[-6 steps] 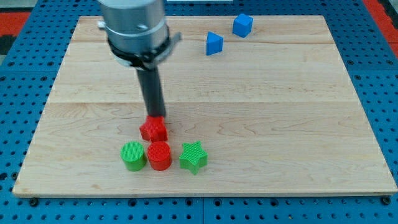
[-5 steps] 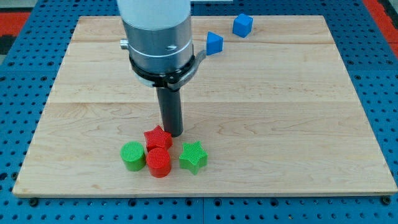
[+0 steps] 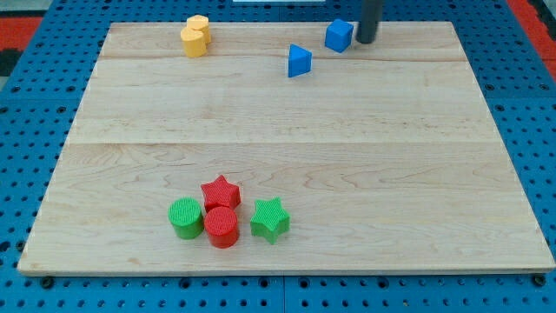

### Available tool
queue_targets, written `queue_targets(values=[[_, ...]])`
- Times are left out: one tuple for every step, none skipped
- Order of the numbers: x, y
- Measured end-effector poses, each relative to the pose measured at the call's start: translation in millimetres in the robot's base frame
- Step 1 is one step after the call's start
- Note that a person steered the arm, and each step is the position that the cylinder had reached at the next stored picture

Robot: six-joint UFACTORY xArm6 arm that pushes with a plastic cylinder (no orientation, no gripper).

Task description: Slide the blue cube to the center

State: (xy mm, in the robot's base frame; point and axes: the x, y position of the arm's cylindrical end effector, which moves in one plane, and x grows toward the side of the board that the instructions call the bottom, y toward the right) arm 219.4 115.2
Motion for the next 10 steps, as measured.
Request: queue_targets(values=[[-6, -50], [-23, -38], [-28, -38], [-26, -53], [-26, -130], [-7, -211], [75, -159], [150, -122], [136, -83], [180, -138]])
